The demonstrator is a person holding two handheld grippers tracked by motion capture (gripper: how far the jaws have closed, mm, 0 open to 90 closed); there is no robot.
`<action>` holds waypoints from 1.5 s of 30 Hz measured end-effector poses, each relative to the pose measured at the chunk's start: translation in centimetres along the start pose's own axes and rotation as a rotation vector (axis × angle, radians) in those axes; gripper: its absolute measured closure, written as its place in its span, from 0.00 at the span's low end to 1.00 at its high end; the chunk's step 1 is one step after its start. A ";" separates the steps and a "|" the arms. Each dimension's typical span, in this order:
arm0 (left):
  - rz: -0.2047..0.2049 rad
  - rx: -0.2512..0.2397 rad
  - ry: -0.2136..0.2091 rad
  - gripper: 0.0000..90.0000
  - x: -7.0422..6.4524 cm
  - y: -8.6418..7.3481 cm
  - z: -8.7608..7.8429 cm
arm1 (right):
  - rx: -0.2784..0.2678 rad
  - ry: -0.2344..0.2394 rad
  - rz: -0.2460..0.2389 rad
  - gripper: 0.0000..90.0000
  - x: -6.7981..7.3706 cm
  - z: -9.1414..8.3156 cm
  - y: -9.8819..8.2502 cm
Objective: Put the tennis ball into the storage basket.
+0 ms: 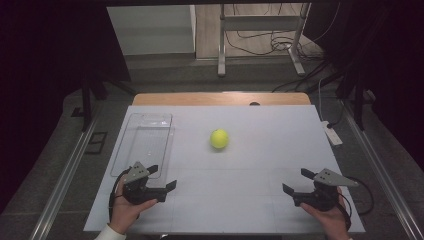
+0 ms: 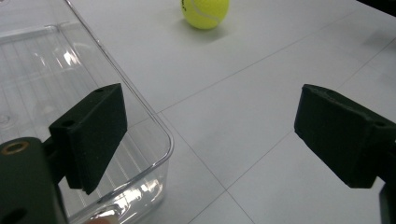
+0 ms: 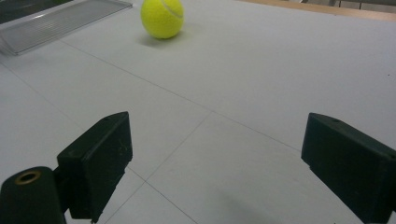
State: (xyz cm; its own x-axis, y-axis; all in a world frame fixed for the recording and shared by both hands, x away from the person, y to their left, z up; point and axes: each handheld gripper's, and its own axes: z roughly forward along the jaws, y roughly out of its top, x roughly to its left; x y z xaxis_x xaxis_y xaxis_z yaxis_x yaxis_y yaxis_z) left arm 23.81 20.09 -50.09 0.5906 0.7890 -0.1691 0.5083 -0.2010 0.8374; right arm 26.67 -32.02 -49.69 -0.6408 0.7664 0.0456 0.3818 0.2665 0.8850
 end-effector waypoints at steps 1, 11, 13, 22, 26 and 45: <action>0.000 0.000 0.000 0.12 0.0 0.0 0.0 | 0.000 0.000 -0.002 0.10 0.0 0.0 0.0; 0.006 0.015 0.009 0.12 -0.3 0.4 0.1 | 0.001 0.001 -0.001 0.11 -0.1 0.1 0.0; 0.004 0.018 0.011 0.12 -0.4 0.5 0.3 | 0.002 0.002 -0.004 0.11 -0.1 0.2 0.0; -0.018 0.024 0.013 0.12 -0.8 1.4 0.4 | 0.006 0.006 -0.003 0.11 -0.3 0.3 -0.2; -0.023 0.022 0.002 0.12 -0.7 1.8 0.4 | 0.011 0.005 -0.005 0.11 -0.2 0.3 -0.2; 0.012 0.029 -0.021 0.12 -1.0 3.6 1.2 | 0.021 0.006 -0.004 0.11 -0.3 0.3 -0.4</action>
State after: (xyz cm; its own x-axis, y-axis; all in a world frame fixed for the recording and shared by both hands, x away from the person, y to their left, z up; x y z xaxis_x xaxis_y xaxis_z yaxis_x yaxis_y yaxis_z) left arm 25.77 17.87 -47.57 0.6093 0.7745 -0.1703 0.5193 -0.2273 0.8238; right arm 26.90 -32.12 -50.20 -0.6465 0.7616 0.0447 0.3927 0.2820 0.8754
